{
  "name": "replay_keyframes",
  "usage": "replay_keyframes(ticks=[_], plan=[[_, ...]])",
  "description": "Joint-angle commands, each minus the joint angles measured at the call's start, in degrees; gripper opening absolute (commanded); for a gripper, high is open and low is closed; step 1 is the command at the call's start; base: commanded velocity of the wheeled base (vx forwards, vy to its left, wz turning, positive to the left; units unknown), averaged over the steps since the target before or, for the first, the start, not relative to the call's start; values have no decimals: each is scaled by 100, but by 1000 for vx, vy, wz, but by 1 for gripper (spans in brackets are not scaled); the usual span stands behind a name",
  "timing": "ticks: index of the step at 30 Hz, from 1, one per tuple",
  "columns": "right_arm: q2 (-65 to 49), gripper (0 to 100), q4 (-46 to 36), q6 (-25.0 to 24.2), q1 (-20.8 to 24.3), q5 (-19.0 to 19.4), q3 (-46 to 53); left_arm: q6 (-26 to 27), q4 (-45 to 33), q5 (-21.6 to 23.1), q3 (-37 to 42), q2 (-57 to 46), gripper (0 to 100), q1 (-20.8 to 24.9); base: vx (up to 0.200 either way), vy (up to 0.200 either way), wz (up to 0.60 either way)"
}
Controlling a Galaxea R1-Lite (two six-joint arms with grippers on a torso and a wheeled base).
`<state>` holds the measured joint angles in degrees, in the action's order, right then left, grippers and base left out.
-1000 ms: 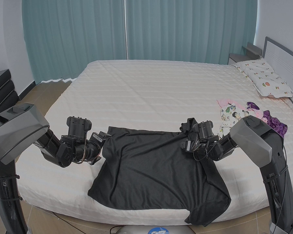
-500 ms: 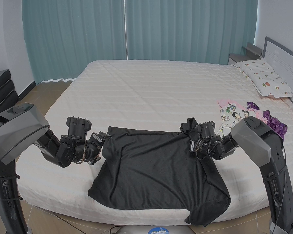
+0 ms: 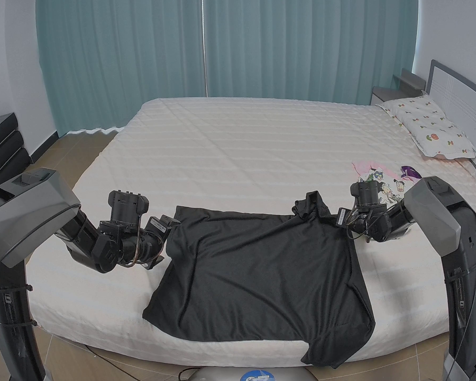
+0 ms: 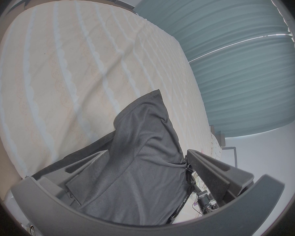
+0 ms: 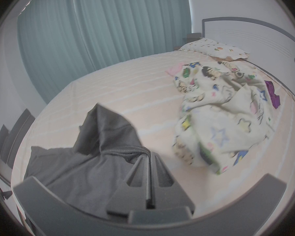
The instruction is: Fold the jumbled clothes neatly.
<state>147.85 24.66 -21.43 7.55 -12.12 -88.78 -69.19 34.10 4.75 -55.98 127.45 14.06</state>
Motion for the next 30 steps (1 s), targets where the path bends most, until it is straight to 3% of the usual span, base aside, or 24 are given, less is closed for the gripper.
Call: replay_keyframes(ticks=[1, 7, 8, 15, 23, 30], plan=[[-54, 0, 12, -10, -429, 227, 10, 11, 0, -1, -1, 43, 100, 1, 0, 0, 0], [104, 0, 302, -353, -579, 851, 28, 2, 0, -1, -1, 43, 100, -8, 0, 0, 0], [122, 100, 311, -379, -579, 904, 28, 2, 0, -1, -1, 52, 100, -8, 0, 0, 0], [-283, 100, 311, -582, -579, 930, 362, 2, -8, -1, -1, 87, 100, -17, 0, 0, 0], [-1452, 100, 478, -502, -588, 1344, 2287, 2, -26, 8, 8, 78, 100, -17, 0, 0, 0], [-1636, 100, 1234, 157, -825, 1537, 3860, 11, 9, 8, 140, 43, 100, 18, 0, 0, 0]])
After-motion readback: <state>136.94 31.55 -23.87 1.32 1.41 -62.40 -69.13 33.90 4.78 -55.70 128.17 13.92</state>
